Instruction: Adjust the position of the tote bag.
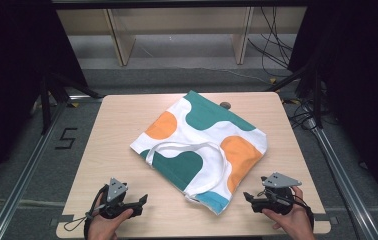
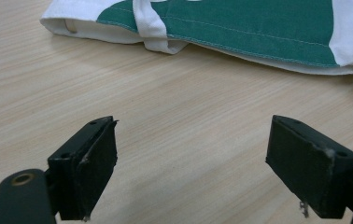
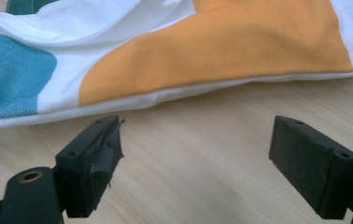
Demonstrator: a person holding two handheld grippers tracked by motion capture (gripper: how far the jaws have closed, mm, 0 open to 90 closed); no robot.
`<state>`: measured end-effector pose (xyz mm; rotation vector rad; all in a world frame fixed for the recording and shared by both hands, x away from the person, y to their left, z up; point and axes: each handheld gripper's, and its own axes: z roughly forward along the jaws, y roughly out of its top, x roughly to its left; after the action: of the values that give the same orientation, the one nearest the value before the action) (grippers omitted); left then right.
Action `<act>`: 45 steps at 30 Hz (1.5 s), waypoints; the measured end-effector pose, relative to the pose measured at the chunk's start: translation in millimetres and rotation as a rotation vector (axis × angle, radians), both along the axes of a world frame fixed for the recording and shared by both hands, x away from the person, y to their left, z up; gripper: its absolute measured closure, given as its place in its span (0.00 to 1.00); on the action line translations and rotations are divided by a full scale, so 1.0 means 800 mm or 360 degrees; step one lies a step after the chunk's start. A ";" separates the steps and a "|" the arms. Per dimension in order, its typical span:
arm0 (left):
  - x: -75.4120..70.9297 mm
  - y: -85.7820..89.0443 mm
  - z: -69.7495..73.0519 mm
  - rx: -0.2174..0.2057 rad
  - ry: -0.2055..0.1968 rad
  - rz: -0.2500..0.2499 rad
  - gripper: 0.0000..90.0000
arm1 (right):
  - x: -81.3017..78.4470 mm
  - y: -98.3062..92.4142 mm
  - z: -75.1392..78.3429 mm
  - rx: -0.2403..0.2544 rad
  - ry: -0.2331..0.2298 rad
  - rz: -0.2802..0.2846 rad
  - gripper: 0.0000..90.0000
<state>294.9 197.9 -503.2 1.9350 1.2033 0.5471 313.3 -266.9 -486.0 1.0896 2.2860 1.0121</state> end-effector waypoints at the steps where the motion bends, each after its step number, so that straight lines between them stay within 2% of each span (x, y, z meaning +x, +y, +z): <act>1: 0.000 0.001 0.000 0.0004 0.0002 -0.0011 0.17 | -0.002 0.000 0.001 0.0010 0.0025 -0.0011 0.20; 5: 0.000 0.000 0.000 0.0003 0.0002 -0.0013 0.17 | 0.000 0.000 0.000 0.0012 0.0011 0.0003 0.20; 6: 0.000 -0.001 0.001 0.0012 -0.0001 -0.0005 0.17 | -0.002 0.001 0.001 0.0018 0.0041 -0.0020 0.20; 7: 0.000 0.000 0.002 0.0038 -0.0003 -0.0014 0.17 | -0.003 0.001 0.000 0.0010 0.0031 -0.0020 0.20; 9: 0.000 -0.001 0.001 0.0024 0.0003 -0.0004 0.17 | -0.002 0.000 0.001 0.0007 0.0031 -0.0020 0.20; 10: 0.000 -0.001 0.001 0.0020 0.0003 -0.0002 0.17 | 0.000 0.000 0.000 -0.0004 0.0004 0.0012 0.20; 11: 0.000 -0.001 0.001 0.0018 0.0002 -0.0006 0.17 | -0.001 0.001 0.002 0.0015 0.0033 -0.0009 0.20; 14: 0.002 -0.001 0.000 0.0010 0.0006 0.0001 0.17 | -0.002 0.001 0.004 0.0025 0.0021 -0.0031 0.20; 15: 0.002 -0.002 0.000 0.0000 0.0000 0.0005 0.17 | 0.000 0.001 0.004 0.0013 -0.0023 -0.0014 0.19; 17: 0.002 -0.001 0.000 0.0008 0.0002 0.0000 0.17 | -0.003 0.004 0.004 0.0041 0.0006 -0.0038 0.19; 20: 0.002 -0.001 0.001 0.0012 0.0001 0.0025 0.17 | -0.003 0.006 0.010 0.0054 -0.0017 -0.0004 0.20; 23: 0.004 0.000 0.000 -0.0001 0.0005 0.0017 0.17 | -0.003 0.009 0.014 0.0053 -0.0042 0.0010 0.22; 24: 0.005 -0.001 0.000 -0.0005 0.0005 0.0017 0.17 | -0.005 0.013 0.017 0.0059 -0.0027 0.0018 0.23; 25: 0.005 0.000 0.001 0.0013 -0.0003 0.0001 0.17 | -0.006 0.015 0.018 0.0064 -0.0039 0.0030 0.23; 30: 0.001 0.000 0.002 0.0007 -0.0008 0.0006 0.17 | -0.009 0.030 0.024 0.0038 -0.0095 0.0087 0.26; 31: 0.002 0.001 0.001 0.0009 -0.0013 0.0005 0.17 | -0.010 0.034 0.026 0.0040 -0.0088 0.0104 0.27; 32: 0.002 0.003 0.003 0.0043 0.0002 -0.0009 0.17 | -0.009 0.037 0.026 0.0048 -0.0092 0.0127 0.27; 33: 0.002 0.002 0.001 0.0009 -0.0009 0.0017 0.17 | -0.010 0.040 0.027 0.0041 -0.0098 0.0132 0.28; 36: 0.002 0.000 0.001 0.0009 -0.0004 0.0024 0.17 | -0.009 0.050 0.030 0.0040 -0.0098 0.0164 0.28; 37: 0.002 0.003 0.003 0.0063 0.0012 -0.0008 0.17 | -0.008 0.054 0.030 0.0035 -0.0108 0.0183 0.28; 38: 0.003 0.000 0.000 0.0025 -0.0002 0.0006 0.17 | -0.008 0.060 0.031 0.0042 -0.0086 0.0218 0.28; 40: 0.001 0.000 0.000 0.0018 -0.0003 0.0016 0.17 | -0.009 0.064 0.033 0.0043 -0.0085 0.0216 0.28; 41: 0.001 0.001 0.002 0.0047 -0.0010 0.0001 0.17 | -0.009 0.067 0.033 0.0048 -0.0107 0.0226 0.28; 42: 0.002 0.002 0.002 0.0044 0.0001 -0.0001 0.17 | -0.011 0.071 0.034 0.0052 -0.0082 0.0241 0.28; 45: 0.003 0.002 0.000 0.0023 0.0004 0.0006 0.17 | -0.014 0.081 0.033 0.0028 -0.0095 0.0289 0.29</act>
<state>297.3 199.2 -503.6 1.9460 1.2080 0.5571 302.0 -201.8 -459.4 0.8580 2.3649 1.1197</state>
